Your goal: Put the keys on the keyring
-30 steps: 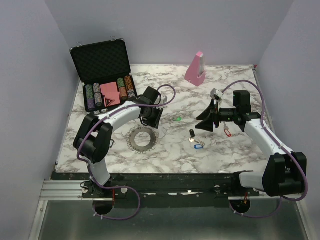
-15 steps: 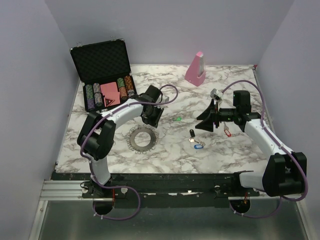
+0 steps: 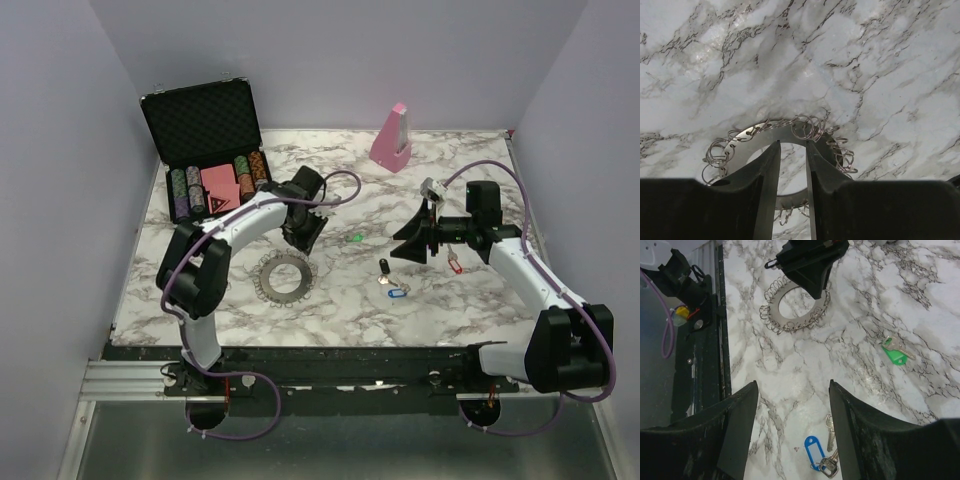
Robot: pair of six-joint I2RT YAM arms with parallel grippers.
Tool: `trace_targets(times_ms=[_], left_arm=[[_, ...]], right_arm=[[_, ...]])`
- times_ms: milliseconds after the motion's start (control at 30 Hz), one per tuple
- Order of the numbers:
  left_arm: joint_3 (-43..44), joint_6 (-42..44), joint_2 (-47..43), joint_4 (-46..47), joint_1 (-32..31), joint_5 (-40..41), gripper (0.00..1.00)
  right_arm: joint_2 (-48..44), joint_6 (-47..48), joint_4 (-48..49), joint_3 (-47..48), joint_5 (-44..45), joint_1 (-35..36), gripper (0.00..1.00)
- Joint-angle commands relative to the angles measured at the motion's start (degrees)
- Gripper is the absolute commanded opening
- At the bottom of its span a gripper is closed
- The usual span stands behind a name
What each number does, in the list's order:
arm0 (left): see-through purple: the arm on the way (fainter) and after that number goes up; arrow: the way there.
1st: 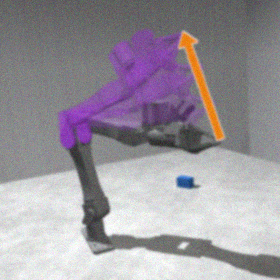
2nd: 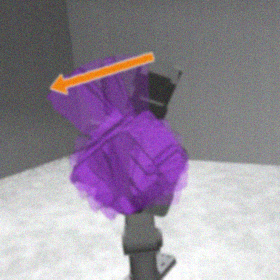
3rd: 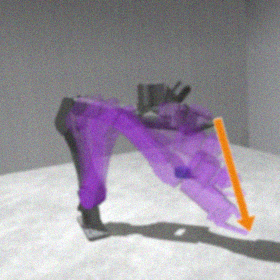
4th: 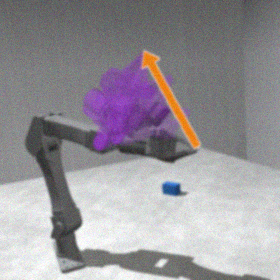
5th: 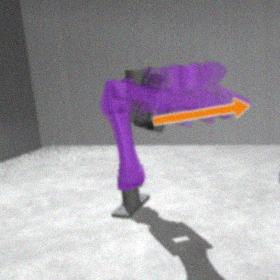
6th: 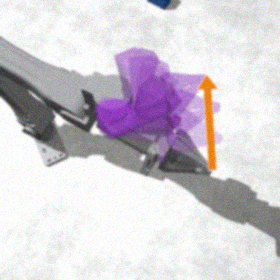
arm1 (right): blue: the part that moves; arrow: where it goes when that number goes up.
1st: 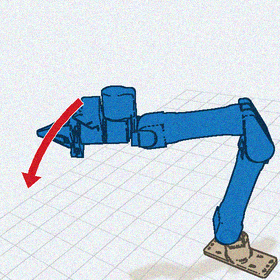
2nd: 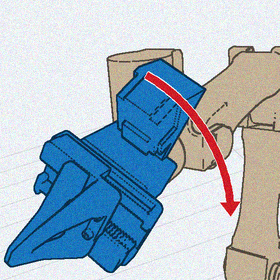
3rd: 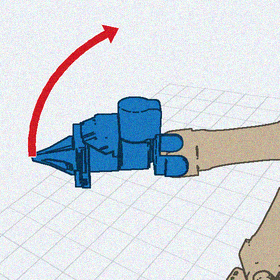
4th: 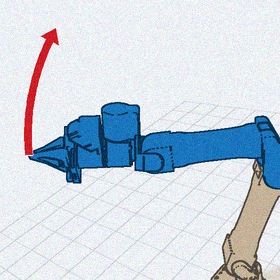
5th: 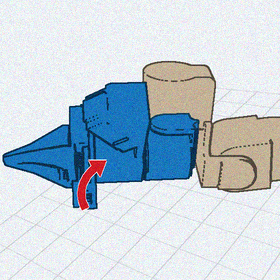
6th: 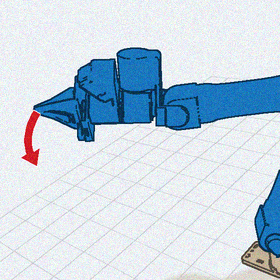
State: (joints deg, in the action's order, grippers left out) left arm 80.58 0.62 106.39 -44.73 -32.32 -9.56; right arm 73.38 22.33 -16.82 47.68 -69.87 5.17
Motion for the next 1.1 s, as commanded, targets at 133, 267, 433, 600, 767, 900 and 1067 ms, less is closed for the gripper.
trace_targets(times_ms=[133, 267, 433, 600, 767, 900, 1067], left_arm=[[-12.44, -5.27, -26.98, 8.24, 3.30, -3.60, 0.52], [-22.72, -8.44, -42.01, 13.25, 8.48, -9.68, 0.62], [-36.51, -9.41, -60.56, 17.30, 11.31, -6.45, 0.87], [-41.55, -10.99, -71.13, 21.00, 11.40, 3.03, 0.98], [-42.78, -10.91, -74.75, 22.85, 11.75, 5.87, 0.99], [-42.17, -10.64, -74.48, 22.49, 11.84, 5.96, 0.99], [-42.17, -10.29, -75.01, 22.58, 11.92, 5.43, 0.99]], right_arm=[[6.14, 0.44, -2.77, 4.16, 7.98, 9.23, 0.63], [15.10, 0.61, -9.00, 12.85, 13.68, 17.83, 0.59], [27.49, -0.44, -14.03, 24.89, 20.99, 28.04, 0.51], [39.00, -2.63, -15.34, 35.18, 26.88, 33.67, 0.47], [48.33, -4.04, -19.91, 45.56, 32.42, 35.35, 0.43], [50.27, -4.22, -20.01, 47.76, 36.28, 35.70, 0.44], [52.73, -4.31, -20.79, 51.28, 36.74, 35.70, 0.45]])
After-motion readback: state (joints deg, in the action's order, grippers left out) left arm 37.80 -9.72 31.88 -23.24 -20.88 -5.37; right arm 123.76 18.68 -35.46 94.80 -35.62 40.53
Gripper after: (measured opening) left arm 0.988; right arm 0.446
